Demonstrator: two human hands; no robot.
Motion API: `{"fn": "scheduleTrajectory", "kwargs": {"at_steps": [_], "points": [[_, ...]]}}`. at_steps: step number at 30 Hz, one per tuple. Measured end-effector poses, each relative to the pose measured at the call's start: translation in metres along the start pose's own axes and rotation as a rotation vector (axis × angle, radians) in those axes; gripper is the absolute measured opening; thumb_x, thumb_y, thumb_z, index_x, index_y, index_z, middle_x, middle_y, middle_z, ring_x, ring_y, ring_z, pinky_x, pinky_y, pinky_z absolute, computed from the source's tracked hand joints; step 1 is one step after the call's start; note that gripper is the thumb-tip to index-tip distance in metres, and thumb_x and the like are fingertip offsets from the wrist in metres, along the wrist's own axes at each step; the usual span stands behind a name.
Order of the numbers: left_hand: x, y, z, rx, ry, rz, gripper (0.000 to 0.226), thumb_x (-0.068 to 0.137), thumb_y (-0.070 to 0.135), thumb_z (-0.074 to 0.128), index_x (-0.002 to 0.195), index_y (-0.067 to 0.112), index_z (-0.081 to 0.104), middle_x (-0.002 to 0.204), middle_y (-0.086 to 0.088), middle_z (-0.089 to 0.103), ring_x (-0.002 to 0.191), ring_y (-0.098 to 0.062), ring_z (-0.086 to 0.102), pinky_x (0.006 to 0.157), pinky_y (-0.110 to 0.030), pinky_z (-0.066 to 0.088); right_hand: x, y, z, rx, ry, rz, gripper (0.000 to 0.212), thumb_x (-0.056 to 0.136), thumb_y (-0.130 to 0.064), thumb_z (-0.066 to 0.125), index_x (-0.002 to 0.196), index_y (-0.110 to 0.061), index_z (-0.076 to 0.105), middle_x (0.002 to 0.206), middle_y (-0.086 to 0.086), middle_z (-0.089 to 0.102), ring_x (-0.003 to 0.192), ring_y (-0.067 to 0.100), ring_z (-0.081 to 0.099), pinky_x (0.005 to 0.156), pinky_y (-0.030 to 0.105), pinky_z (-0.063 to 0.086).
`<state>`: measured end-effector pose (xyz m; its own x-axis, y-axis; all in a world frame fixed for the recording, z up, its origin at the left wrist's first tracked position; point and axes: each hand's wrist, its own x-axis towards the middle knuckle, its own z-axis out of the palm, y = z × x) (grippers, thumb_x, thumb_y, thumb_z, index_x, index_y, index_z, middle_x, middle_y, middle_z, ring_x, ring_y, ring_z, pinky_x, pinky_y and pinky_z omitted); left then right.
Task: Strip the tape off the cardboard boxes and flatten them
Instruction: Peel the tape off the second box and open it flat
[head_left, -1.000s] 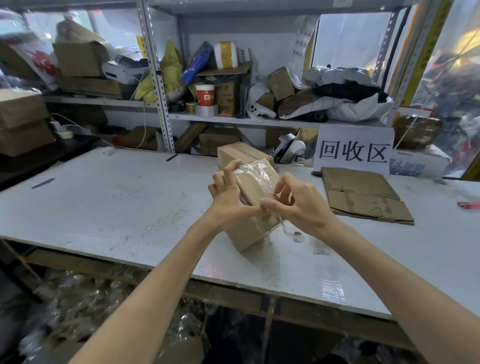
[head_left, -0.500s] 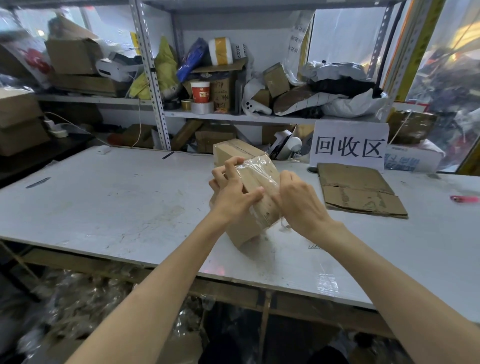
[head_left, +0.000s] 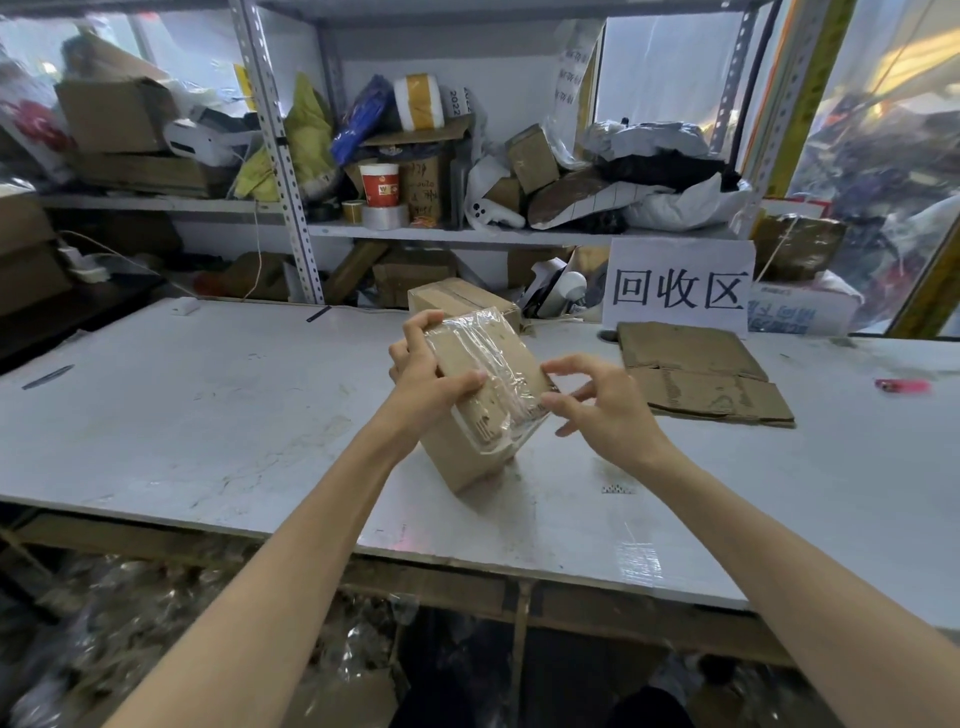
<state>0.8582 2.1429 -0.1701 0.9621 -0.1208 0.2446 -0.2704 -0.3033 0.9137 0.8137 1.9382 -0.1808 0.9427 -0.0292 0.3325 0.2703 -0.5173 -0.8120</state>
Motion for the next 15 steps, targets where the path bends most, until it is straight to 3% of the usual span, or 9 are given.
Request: {"fn": "scheduleTrajectory", "kwargs": {"at_steps": [3, 5, 11, 15], "points": [[0.001, -0.002, 0.0, -0.001, 0.002, -0.009, 0.073, 0.078, 0.02, 0.079, 0.122, 0.048, 0.027, 0.129, -0.001, 0.026, 0.126, -0.023, 0.032, 0.109, -0.042, 0.041, 0.004, 0.0, 0.0, 0.06, -0.021, 0.034, 0.038, 0.082, -0.004, 0.072, 0.119, -0.004, 0.062, 0.097, 0.006, 0.066, 0.067, 0.017, 0.068, 0.061, 0.033, 0.06], [0.0, -0.003, -0.002, 0.008, -0.012, -0.005, 0.078, 0.076, 0.021, 0.082, 0.122, 0.049, 0.026, 0.129, -0.001, 0.026, 0.126, -0.023, 0.032, 0.109, -0.043, 0.041, 0.008, 0.0, -0.002, 0.134, 0.011, 0.083, 0.033, 0.076, 0.0, 0.076, 0.108, 0.004, 0.066, 0.084, 0.01, 0.068, 0.065, 0.024, 0.069, 0.065, 0.036, 0.061], [-0.003, -0.005, -0.009, -0.047, -0.075, 0.003, 0.084, 0.072, 0.015, 0.085, 0.125, 0.046, 0.029, 0.132, -0.003, 0.027, 0.128, -0.024, 0.034, 0.109, -0.043, 0.042, 0.009, 0.001, -0.004, 0.423, -0.029, 0.213, 0.007, 0.077, 0.008, 0.072, 0.077, 0.006, 0.065, 0.066, 0.014, 0.069, 0.055, 0.024, 0.068, 0.053, 0.029, 0.059], [-0.005, -0.004, -0.011, -0.093, -0.06, -0.018, 0.08, 0.059, 0.026, 0.079, 0.119, 0.051, 0.031, 0.131, -0.003, 0.028, 0.128, -0.026, 0.035, 0.107, -0.046, 0.044, 0.014, 0.003, 0.002, 0.456, 0.024, 0.284, 0.014, 0.083, 0.007, 0.066, 0.07, 0.002, 0.061, 0.062, 0.013, 0.068, 0.054, 0.023, 0.069, 0.05, 0.025, 0.057]]}}
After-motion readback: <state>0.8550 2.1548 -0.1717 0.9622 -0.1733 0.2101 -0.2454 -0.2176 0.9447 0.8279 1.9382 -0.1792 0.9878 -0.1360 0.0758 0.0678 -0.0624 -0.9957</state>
